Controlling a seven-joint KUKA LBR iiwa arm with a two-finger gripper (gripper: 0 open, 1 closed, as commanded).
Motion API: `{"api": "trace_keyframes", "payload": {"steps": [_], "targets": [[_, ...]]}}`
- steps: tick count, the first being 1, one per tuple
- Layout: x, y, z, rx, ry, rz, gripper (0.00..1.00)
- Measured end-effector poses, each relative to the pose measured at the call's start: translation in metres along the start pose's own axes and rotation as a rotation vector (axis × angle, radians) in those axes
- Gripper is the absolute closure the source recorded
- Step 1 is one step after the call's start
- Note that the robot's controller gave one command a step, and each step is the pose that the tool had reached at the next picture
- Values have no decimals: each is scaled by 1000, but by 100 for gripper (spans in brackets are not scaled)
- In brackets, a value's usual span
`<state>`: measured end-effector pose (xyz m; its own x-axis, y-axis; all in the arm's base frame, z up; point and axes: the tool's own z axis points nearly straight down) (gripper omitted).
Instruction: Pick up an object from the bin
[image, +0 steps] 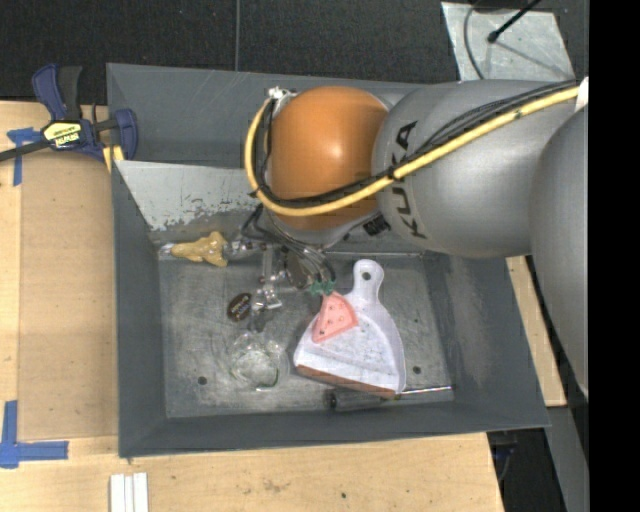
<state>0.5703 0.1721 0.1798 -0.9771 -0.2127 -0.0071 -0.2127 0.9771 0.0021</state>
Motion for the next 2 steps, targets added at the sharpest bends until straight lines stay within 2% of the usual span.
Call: {"api": "trace_keyframes", "payload": {"steps": [1, 2], "targets": [[11, -27, 26, 3, 8, -175, 0], [-11, -40, 54, 1, 1, -286, 0]]}}
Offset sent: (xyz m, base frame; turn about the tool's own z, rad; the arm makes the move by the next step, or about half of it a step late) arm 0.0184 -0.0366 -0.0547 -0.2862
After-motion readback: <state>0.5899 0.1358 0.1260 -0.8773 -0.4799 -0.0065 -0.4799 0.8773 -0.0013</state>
